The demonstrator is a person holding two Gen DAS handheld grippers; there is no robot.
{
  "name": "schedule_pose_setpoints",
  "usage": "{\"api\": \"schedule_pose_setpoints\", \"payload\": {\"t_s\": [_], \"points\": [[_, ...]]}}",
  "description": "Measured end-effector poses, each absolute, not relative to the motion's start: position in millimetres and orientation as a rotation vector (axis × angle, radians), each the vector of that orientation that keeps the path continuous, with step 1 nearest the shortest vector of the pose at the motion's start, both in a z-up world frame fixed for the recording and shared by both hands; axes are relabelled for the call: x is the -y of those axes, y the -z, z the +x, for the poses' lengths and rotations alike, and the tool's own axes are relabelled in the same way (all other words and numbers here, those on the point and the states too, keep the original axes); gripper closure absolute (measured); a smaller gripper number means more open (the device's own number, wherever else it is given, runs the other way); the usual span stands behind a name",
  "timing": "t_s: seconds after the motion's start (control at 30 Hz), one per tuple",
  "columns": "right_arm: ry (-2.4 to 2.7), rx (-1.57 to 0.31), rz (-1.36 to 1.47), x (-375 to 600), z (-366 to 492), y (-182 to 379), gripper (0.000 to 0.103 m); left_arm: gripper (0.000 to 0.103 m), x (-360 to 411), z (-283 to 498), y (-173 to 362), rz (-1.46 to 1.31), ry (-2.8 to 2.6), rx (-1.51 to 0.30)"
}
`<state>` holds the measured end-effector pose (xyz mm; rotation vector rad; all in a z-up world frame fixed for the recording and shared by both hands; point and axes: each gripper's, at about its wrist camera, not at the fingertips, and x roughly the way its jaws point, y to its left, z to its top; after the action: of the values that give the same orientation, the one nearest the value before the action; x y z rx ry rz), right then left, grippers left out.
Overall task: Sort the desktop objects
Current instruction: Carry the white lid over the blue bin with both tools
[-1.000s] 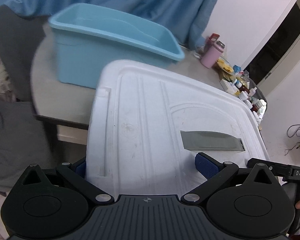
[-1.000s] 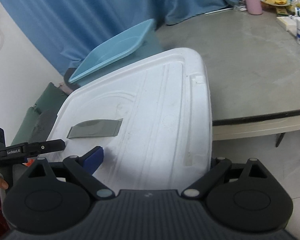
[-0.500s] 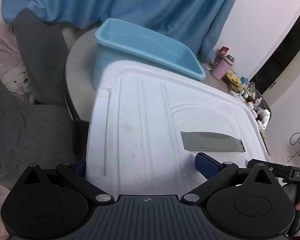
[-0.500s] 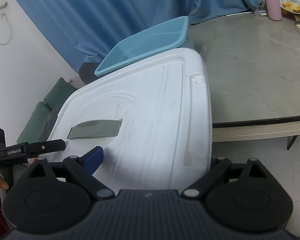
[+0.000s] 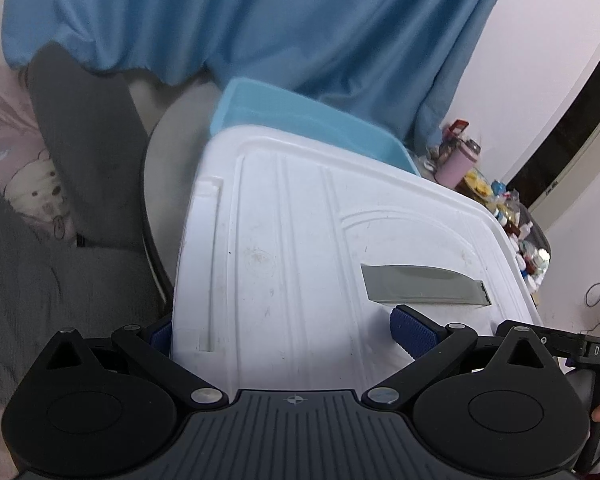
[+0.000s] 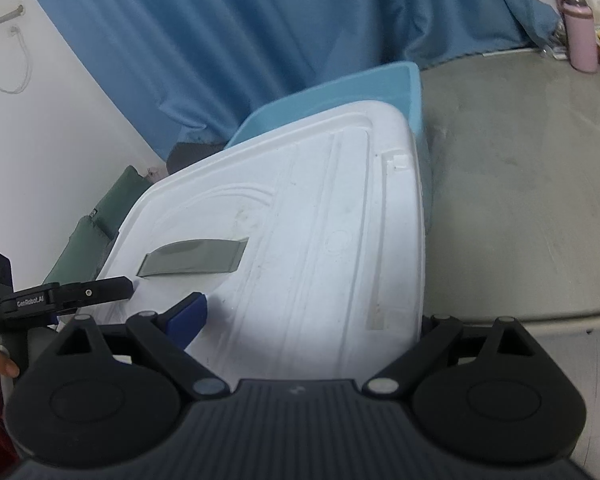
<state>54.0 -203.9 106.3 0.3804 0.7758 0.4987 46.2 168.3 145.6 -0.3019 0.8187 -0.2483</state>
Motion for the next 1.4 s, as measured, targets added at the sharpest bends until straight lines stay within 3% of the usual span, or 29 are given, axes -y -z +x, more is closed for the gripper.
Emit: {"api": "schedule_pose_setpoints", "payload": {"t_s": [0.9, 1.4], "points": [[-0.451, -0.769, 0.396, 192.3, 196.4, -116.1, 0.009, 0.000, -169.4, 248.5, -158.8, -0.281, 0.308, -0.837], [-0.425, -0.804, 0.417, 187.6, 248.0, -109.2, 0.009, 0.000, -173.4, 317.2, -138.0, -0.299, 0.322, -0.877]]}}
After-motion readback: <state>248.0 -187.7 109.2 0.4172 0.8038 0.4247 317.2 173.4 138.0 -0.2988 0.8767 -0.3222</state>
